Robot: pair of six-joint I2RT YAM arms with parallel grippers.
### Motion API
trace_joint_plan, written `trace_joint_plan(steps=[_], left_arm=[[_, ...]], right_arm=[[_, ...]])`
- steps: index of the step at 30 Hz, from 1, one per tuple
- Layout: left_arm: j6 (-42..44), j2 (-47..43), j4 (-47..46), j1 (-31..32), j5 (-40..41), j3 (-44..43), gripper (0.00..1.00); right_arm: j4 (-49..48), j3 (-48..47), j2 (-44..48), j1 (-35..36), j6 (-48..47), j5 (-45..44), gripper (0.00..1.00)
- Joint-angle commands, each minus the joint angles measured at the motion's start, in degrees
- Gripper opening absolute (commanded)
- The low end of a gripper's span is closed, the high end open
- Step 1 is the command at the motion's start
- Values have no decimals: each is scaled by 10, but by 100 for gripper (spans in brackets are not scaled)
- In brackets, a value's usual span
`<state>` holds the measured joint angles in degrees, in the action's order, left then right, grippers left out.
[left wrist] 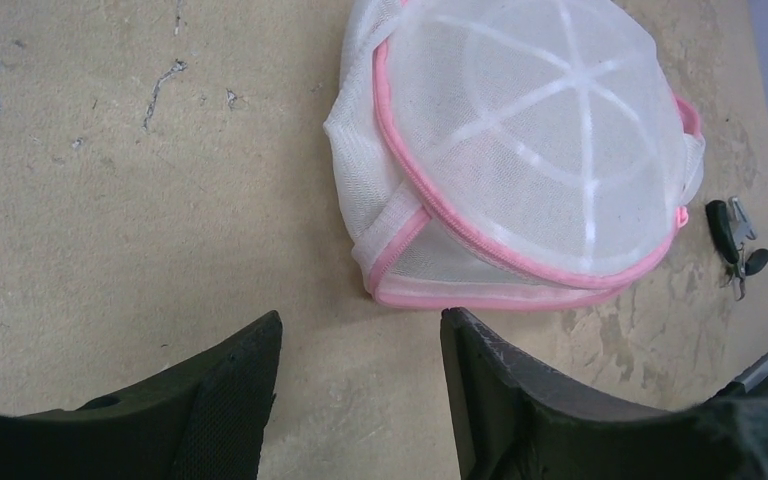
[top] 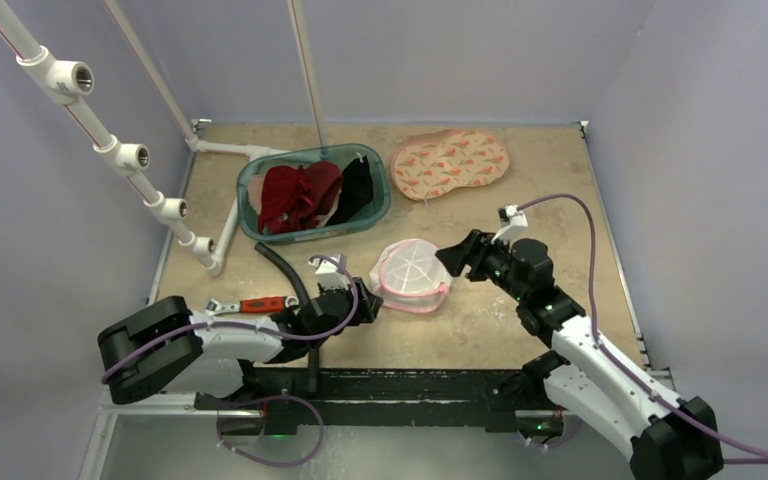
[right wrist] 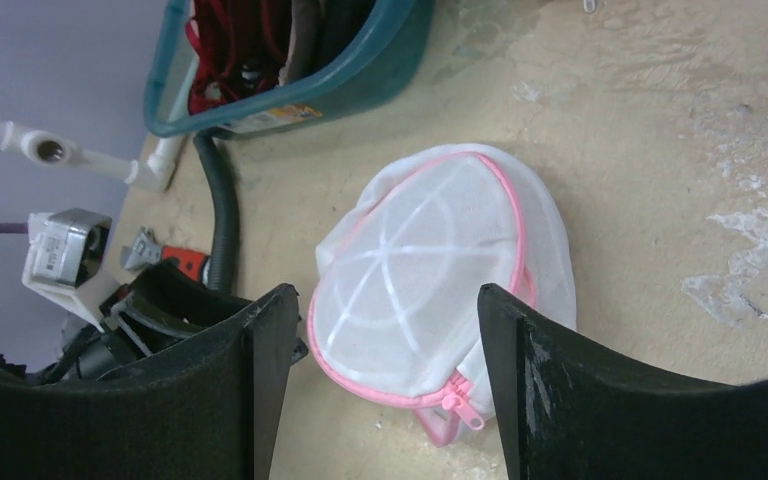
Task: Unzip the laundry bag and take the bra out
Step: Place the laundry bag at the center of the board, then adjust the laundry bag at the center of the board.
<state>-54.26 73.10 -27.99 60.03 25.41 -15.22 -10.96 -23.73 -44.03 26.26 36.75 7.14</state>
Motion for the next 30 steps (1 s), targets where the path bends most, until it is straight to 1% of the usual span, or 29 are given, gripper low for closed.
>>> trace_joint_plan(steps=[1, 5, 8, 9, 12, 14, 15, 18, 22, 28, 30], left_arm=[[24, 26, -52, -4, -12, -7, 57], [41, 65, -77, -9, -13, -18, 54], [56, 95, -99, -14, -22, -34, 49], [59, 104, -105, -15, -24, -40, 44], [62, 127, -129, -17, -38, -56, 20], [57, 131, -132, -18, -52, -69, 5], [52, 132, -132, -18, -57, -74, 0], [30, 129, -132, -18, -62, -84, 0], [16, 126, -109, -19, -56, -108, 0], [9, 145, -76, -28, -72, -152, 0], [3, 147, -70, -31, -77, -160, 0]], right_arm=[[27, -28, -29, 6, -38, 22, 70], [29, -27, -20, 6, -34, 20, 70], [36, -29, -21, 5, -37, 20, 70], [39, -29, -21, 6, -39, 17, 70], [40, -25, -23, 5, -45, 15, 70], [36, -24, -29, 7, -48, 22, 70], [33, -23, -32, 10, -50, 25, 70], [37, -30, -40, 43, -61, -8, 69], [69, -63, -53, 136, -61, -119, 68], [100, -91, -83, 207, -70, -244, 66], [114, -108, -106, 237, -77, -303, 66]])
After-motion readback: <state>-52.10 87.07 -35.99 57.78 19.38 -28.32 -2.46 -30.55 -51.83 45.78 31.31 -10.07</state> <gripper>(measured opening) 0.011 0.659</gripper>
